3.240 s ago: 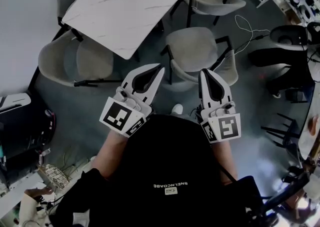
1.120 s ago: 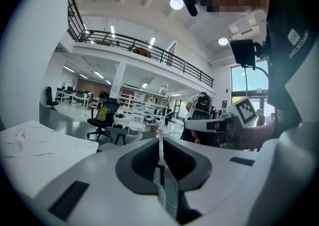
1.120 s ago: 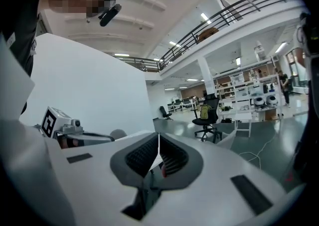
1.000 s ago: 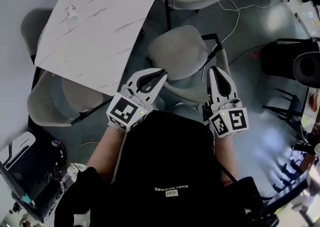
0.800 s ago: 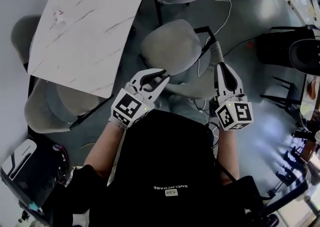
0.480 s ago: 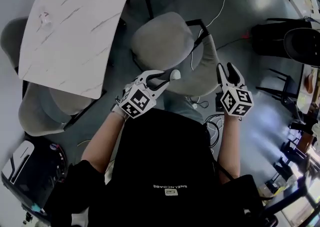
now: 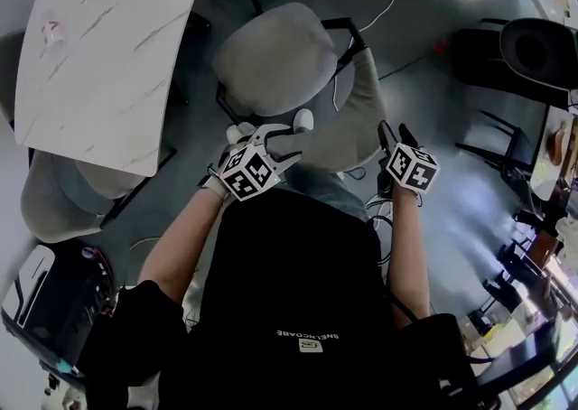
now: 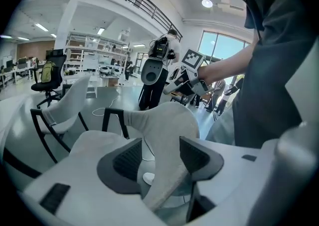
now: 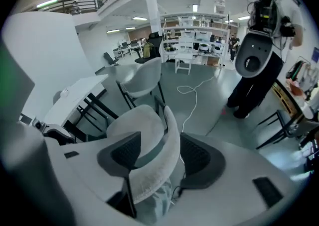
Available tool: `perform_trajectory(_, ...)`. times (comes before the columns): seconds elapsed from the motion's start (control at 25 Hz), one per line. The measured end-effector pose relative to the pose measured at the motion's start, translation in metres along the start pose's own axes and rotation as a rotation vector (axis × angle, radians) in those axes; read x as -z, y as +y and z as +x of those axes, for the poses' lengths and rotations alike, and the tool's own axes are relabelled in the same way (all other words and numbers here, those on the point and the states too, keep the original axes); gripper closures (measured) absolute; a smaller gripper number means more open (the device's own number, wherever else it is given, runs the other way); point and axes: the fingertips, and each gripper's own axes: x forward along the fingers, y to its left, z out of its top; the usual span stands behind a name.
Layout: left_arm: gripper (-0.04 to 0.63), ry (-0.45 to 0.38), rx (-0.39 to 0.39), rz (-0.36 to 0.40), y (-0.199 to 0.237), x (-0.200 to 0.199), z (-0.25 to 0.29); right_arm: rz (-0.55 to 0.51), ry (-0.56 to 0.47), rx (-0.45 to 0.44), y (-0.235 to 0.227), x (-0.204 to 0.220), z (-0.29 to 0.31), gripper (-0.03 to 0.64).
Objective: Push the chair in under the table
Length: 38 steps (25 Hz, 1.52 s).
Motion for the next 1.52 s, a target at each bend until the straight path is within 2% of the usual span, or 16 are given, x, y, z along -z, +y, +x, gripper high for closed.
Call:
perform_trajectory(0.24,0.334,0.068,0.053,0.018,-0.013,0.02,0.033,0.117,0.106,-0.006,-0.019,0.046,0.024,0.382)
perform_trajectory(0.48,0.305,0.116,0.147,0.041,-0.031,0.038,0.059,0.206,0.13,-0.017,-0.021,0.057,0.037,0.382)
perform_trajectory(0.88,0.284,0.087,0.235,0.008,-0.032,0.041,0.069,0.128,0.225,-0.048,-0.006,0.069,0.06,0.382)
perform_trajectory(1.12,0.282,0.085,0.288,0.061,-0.039,0.038,0.065,0.135,0.24,-0.039,-0.004,0.073,0.068,0.382)
perform_trajectory(1.2,0.282,0.105,0.32,0.106,-0.048,0.041,0.064,0.136,0.24,-0.038,-0.004,0.074,0.068,0.382)
perform_trajectory(1.32,0.282,0.139,0.323,0.156,-0.054,0.054,0.072,0.14,0.241,-0.036,-0.004,0.076,0.069,0.382)
perform_trajectory(1.52,0.279,0.162,0.35,0.103,-0.057,0.068,0.092,0.14,0.249,-0.043,-0.001,0.078,0.072,0.382)
